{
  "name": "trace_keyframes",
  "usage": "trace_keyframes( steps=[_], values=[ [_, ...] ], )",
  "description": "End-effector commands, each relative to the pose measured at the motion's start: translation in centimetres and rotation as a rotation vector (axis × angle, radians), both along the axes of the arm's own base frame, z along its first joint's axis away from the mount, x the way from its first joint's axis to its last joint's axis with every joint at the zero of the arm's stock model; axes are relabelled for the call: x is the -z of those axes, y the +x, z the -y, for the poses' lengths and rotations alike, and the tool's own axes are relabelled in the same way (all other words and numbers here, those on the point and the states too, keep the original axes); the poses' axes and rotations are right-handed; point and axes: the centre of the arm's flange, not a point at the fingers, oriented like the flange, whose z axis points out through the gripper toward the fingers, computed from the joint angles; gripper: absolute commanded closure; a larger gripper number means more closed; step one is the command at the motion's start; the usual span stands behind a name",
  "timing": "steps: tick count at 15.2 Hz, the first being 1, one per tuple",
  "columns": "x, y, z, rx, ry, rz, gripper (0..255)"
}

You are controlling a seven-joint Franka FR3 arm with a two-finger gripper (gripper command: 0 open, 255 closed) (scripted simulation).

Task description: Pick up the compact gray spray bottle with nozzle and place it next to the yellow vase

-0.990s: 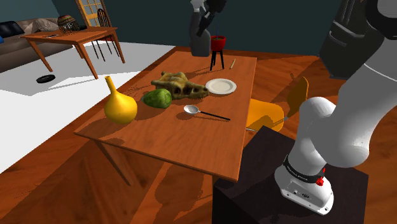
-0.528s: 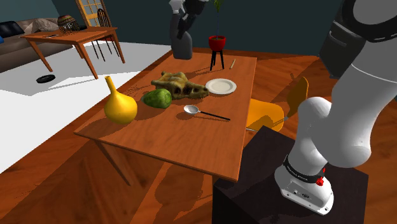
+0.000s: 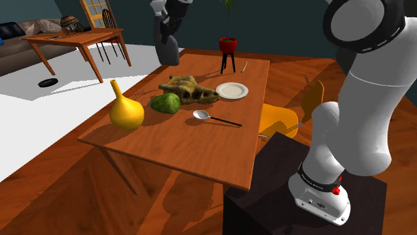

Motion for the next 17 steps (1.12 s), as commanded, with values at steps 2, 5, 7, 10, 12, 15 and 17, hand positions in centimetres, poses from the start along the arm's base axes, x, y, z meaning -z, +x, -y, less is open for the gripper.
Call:
trace_keyframes(
  steps=[2,5,7,10,12,15,17],
  values=[
    [0.1,1.8,-3.8,0.000,0.001,0.000,255],
    [0.1,3.6,-7.3,0.000,0.001,0.000,255],
    [0.1,4.8,-9.7,0.000,0.001,0.000,255],
    [0.1,6.6,-13.2,0.000,0.001,0.000,255],
    [0.1,7.8,-15.5,0.000,0.001,0.000,255],
    [1.2,8.1,-16.0,0.000,0.001,0.000,255],
    [2.2,8.1,-16.0,0.000,0.001,0.000,255]
  ],
)
